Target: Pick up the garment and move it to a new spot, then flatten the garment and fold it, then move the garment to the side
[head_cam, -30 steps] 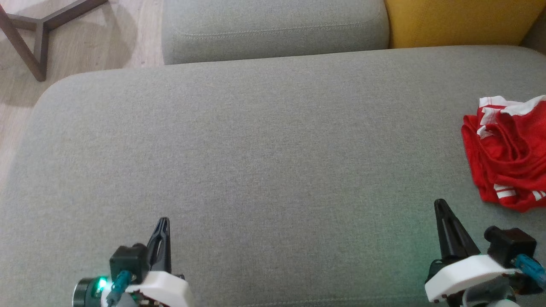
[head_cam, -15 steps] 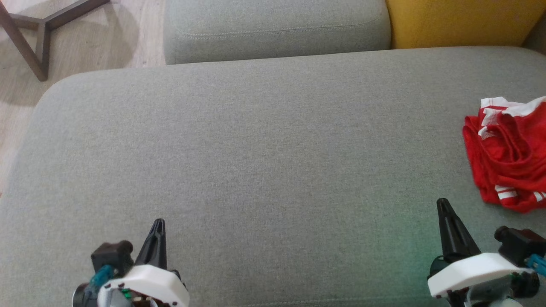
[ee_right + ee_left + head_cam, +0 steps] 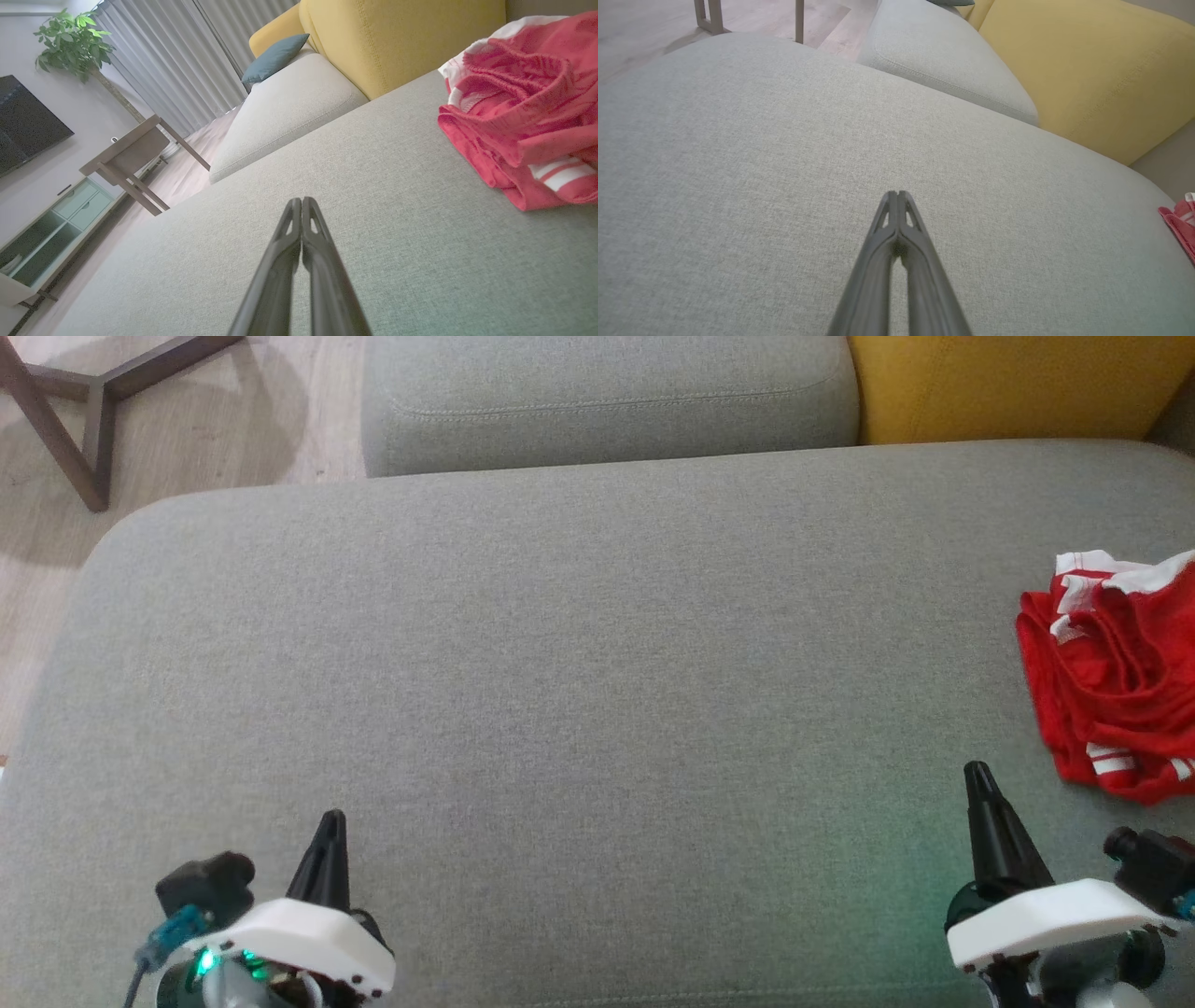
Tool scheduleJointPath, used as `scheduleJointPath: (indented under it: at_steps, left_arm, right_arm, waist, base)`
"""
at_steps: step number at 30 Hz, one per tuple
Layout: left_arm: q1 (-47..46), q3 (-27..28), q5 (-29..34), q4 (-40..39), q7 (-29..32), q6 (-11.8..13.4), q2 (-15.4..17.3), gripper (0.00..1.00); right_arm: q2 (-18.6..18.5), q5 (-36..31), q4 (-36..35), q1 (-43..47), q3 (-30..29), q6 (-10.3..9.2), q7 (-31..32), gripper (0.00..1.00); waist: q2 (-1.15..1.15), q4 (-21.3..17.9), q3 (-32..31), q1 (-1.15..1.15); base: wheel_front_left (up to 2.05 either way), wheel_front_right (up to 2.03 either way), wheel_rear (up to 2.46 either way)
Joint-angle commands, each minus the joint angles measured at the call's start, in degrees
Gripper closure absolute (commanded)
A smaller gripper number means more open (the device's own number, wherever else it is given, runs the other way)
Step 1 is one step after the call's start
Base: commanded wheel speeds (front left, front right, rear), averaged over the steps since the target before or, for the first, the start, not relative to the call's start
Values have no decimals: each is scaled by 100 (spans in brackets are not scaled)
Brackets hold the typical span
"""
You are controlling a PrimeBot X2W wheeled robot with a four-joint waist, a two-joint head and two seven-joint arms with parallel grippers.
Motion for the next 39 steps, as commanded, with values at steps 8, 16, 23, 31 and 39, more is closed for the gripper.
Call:
scheduleJointPath:
  at_steps: [8, 16, 23, 31, 39]
  left_arm:
    - [-359, 311, -660, -117, 121, -185, -13, 100]
    - [-408, 467, -1179, -79, 217, -324, -59, 100]
    - [-452, 608, -1633, -44, 304, -446, -102, 100]
    - [-503, 771, -2149, -1, 405, -585, -154, 100]
    - [-556, 938, -2663, 42, 509, -725, -207, 100]
  right_arm:
    - [-119, 706, -60, -339, -20, 12, 19, 100]
    - [-132, 1249, 32, -421, -41, 15, 36, 100]
    - [-142, 1723, 114, -494, -63, 17, 54, 100]
    - [-151, 2263, 208, -577, -92, 20, 78, 100]
    - [-157, 2800, 302, -660, -124, 22, 103, 100]
  waist:
    - [0, 15, -2, 0]
    - [0, 28, -4, 0]
    - [0, 39, -5, 0]
    - [0, 52, -7, 0]
    - [0, 65, -9, 0]
  base:
    - [0, 0, 0]
    - [0, 0, 0]
    - [0, 0, 0]
    - [0, 0, 0]
    - [0, 0, 0]
